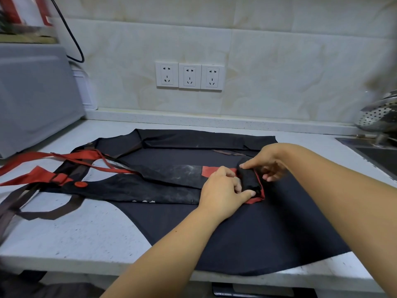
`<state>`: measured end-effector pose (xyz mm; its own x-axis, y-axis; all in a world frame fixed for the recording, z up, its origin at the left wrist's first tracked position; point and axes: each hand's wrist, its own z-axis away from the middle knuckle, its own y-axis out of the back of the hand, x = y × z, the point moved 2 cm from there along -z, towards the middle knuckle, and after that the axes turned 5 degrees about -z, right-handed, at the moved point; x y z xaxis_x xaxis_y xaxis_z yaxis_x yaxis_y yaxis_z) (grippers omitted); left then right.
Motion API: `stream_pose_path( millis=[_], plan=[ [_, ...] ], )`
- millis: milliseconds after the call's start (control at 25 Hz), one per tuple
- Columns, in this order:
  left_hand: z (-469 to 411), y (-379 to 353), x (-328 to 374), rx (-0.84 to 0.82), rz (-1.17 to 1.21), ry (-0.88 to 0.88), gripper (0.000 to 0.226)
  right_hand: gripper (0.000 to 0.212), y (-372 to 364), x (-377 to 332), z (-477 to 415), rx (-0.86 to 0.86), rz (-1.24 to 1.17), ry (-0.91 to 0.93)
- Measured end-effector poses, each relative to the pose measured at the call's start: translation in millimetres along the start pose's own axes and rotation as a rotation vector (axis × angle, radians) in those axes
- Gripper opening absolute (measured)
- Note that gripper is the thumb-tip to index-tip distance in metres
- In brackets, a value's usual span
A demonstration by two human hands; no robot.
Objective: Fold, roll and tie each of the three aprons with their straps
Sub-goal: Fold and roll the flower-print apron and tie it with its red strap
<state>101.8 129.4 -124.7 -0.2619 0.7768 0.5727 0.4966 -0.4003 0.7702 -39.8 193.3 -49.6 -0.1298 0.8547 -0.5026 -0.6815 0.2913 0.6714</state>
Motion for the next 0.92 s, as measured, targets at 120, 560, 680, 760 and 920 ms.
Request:
stream_pose_path(
  millis=[120,560,680,760,920],
  plan=[
    [-1,5,2,-0.022,0.049,0.015,0.035,0.038,-7,1,2,-0.011,0.007,0.025],
    [3,35,-27,-0.107,-0.295,-0.06,0.038,0.037,-49,-37,17,0.316,0.637,0.309],
    [0,32,-33,-0.023,-0.257,-0.006,0.029,0.055,-50,-33,15,0.344,0.589,0.31],
    [2,32,-31,0.154,-0.451,-0.089,0.018,0.057,-49,-31,11,0.33,0.547,0.312],
    [5,26,-37,0.304,-0.575,-0.276,0.008,0.058,-50,-30,10,0.352,0.547,0.311]
  ],
)
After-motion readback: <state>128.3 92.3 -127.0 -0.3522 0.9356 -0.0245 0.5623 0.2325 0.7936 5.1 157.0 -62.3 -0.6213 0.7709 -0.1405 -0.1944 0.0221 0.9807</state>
